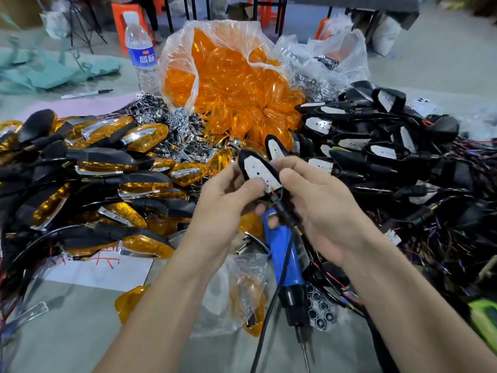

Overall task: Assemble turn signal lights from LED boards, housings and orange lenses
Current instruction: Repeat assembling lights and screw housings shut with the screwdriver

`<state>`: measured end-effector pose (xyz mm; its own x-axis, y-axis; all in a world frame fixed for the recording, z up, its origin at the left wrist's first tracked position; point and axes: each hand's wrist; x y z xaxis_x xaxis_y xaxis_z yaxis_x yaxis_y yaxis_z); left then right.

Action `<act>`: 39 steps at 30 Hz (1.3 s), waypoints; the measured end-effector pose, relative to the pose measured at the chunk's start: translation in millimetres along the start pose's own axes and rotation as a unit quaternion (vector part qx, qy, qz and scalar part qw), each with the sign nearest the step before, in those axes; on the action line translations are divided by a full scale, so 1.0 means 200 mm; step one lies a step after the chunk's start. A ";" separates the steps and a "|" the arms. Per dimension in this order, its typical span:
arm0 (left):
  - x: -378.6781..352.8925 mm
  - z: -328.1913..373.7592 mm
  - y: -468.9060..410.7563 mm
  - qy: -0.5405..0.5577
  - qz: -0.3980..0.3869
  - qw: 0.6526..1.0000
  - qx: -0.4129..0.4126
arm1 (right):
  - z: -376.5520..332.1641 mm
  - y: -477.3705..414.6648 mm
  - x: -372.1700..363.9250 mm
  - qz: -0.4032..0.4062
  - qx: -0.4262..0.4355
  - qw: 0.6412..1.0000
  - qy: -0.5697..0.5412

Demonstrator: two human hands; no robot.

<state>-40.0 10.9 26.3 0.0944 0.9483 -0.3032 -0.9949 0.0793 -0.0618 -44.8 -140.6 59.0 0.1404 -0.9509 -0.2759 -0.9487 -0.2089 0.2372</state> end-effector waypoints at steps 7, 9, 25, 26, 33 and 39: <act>0.06 0.01 0.03 -0.062 0.044 0.997 0.022 | 0.12 0.05 -0.11 0.033 -0.073 0.991 -0.104; 0.09 0.03 0.04 -0.028 0.049 0.998 0.034 | 0.11 0.08 -0.16 0.011 -0.087 0.986 -0.141; 0.14 0.04 0.14 -0.182 0.028 0.983 -0.020 | 0.18 0.12 -0.17 0.203 0.102 0.902 0.367; 0.14 0.04 0.14 -0.189 0.020 0.982 -0.016 | 0.17 0.09 -0.17 0.178 0.092 0.916 0.348; 0.17 0.01 0.14 -0.202 0.057 0.978 0.009 | 0.16 -0.03 -0.22 0.165 0.106 0.933 0.302; 0.15 0.00 0.10 -0.091 0.052 0.994 0.030 | 0.19 -0.10 -0.29 0.246 0.059 0.950 0.185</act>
<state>-57.4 40.3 16.4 -0.0119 0.9919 -0.1266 -0.9998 -0.0095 0.0195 -44.1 -72.7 34.3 -0.2589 -0.9464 0.1930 -0.9474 0.2877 0.1402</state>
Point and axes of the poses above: each hand's wrist, its own y-axis away from the middle knuckle, its own x-axis out of the back of the hand, z = x × y, and after that the axes turned 4 degrees about -x, right-handed
